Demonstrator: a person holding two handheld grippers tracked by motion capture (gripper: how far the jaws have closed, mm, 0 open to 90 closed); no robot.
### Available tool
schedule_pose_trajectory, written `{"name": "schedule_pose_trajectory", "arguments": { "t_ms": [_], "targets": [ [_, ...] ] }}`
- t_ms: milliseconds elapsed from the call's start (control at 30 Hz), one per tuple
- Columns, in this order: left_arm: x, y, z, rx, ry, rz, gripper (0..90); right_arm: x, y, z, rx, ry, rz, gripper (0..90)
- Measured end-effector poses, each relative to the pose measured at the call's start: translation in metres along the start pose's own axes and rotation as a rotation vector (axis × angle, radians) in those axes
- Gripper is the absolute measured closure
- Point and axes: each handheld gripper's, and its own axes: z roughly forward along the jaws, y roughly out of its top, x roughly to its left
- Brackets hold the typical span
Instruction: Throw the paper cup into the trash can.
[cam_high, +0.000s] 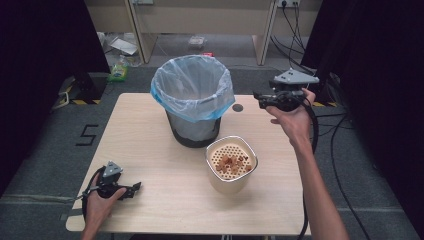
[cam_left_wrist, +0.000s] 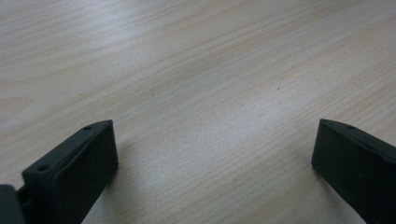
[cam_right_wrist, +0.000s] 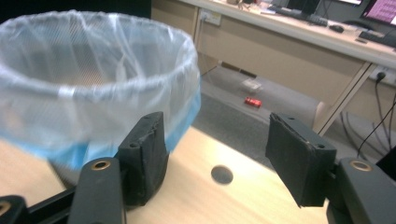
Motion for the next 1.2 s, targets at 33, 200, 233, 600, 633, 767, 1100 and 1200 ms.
{"name": "schedule_pose_trajectory", "arguments": {
  "t_ms": [33, 200, 233, 600, 633, 767, 1100, 1200],
  "targets": [
    [0.0, 0.0, 0.0, 0.0, 0.0, 0.0, 0.0, 0.0, -0.005, -0.004, 0.003, -0.002, 0.002, 37.2],
    [0.0, 0.0, 0.0, 0.001, -0.001, -0.002, 0.0, -0.001, -0.034, -0.022, 0.023, -0.023, -0.01, 35.7],
    [0.0, 0.0, 0.0, 0.001, -0.001, 0.0, 0.0, -0.001, -0.04, -0.025, 0.028, -0.021, -0.003, 35.4],
    [0.0, 0.0, 0.0, 0.001, -0.001, 0.0, 0.0, -0.003, -0.096, -0.045, 0.061, -0.035, 0.048, 32.7],
    [0.0, 0.0, 0.0, 0.001, -0.001, 0.001, 0.0, -0.003, -0.106, -0.047, 0.068, -0.033, 0.058, 32.4],
    [0.0, 0.0, 0.0, 0.001, -0.002, 0.001, 0.0, 0.0, -0.122, -0.048, 0.076, -0.035, 0.071, 32.5],
    [0.0, 0.0, 0.0, 0.0, -0.003, 0.003, 0.0, 0.015, -0.172, -0.041, 0.128, -0.035, 0.087, 32.5],
    [0.0, 0.0, 0.0, -0.002, -0.004, 0.0, 0.0, 0.018, -0.184, -0.039, 0.142, -0.037, 0.105, 32.5]
  ]
}}
